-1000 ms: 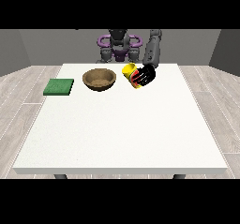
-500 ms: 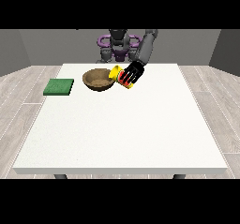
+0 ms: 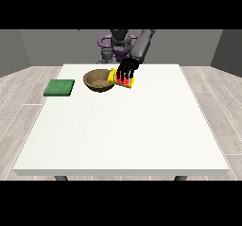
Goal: Pick the cup and pour the ball into the bowl, then pick the bowl and place it on the pad
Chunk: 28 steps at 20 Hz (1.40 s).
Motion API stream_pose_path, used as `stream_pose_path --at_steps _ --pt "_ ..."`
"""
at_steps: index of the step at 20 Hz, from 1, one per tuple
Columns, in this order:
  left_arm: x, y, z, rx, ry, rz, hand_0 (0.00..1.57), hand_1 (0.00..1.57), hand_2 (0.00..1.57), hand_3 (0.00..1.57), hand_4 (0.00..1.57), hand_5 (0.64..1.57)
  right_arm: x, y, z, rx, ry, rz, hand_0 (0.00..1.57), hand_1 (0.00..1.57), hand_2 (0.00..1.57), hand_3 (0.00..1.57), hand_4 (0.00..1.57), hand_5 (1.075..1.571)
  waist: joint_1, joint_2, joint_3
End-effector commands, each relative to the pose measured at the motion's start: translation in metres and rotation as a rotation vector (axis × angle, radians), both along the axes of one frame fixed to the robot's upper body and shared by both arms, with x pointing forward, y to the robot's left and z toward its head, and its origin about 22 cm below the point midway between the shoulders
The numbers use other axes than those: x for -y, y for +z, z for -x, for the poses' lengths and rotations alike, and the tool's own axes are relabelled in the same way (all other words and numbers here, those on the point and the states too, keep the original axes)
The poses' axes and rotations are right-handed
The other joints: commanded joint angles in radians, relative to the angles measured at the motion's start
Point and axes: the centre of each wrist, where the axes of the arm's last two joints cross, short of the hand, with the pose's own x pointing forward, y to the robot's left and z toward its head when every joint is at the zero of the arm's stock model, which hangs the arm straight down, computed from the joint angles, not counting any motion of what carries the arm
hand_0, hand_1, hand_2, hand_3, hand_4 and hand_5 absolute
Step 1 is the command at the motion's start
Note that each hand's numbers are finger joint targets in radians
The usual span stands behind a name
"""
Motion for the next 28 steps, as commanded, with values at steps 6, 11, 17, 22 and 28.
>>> stream_pose_path --at_steps 6,11,17,22,28 --pt "0.065 -0.028 0.015 -0.083 -0.122 -0.523 1.45 1.45 1.57 1.57 0.94 1.49 0.001 -0.034 -0.015 -0.144 -0.075 -0.004 0.0 0.0 0.0 0.0 0.38 1.565 0.084 -0.145 0.0001" --pt "0.092 -0.022 0.015 -0.046 -0.101 -0.782 1.51 1.51 1.57 1.57 1.06 1.501 0.019 -0.053 -0.012 -0.185 -0.071 0.003 0.0 0.0 0.0 0.0 0.38 1.566 0.078 -0.184 -0.001" --pt "0.126 -0.007 0.022 -0.047 -0.098 -0.84 1.5 1.5 1.57 1.57 1.05 1.511 0.015 -0.06 -0.021 -0.18 -0.079 -0.028 0.0 0.0 0.0 0.0 0.39 1.566 0.077 -0.189 -0.0025" --pt "0.092 -0.017 0.021 -0.109 -0.062 -0.434 1.42 1.42 1.57 1.57 0.94 1.51 0.031 -0.071 -0.002 -0.186 -0.098 -0.012 0.0 0.0 0.0 0.0 0.38 1.564 0.101 -0.174 -0.004" --pt "0.023 0.004 0.007 -0.096 0.07 0.064 1.19 1.19 1.57 1.57 0.74 1.57 0.042 -0.079 0.015 -0.208 -0.109 -0.012 0.0 0.0 0.0 0.0 0.36 1.564 0.128 -0.202 -0.0077"
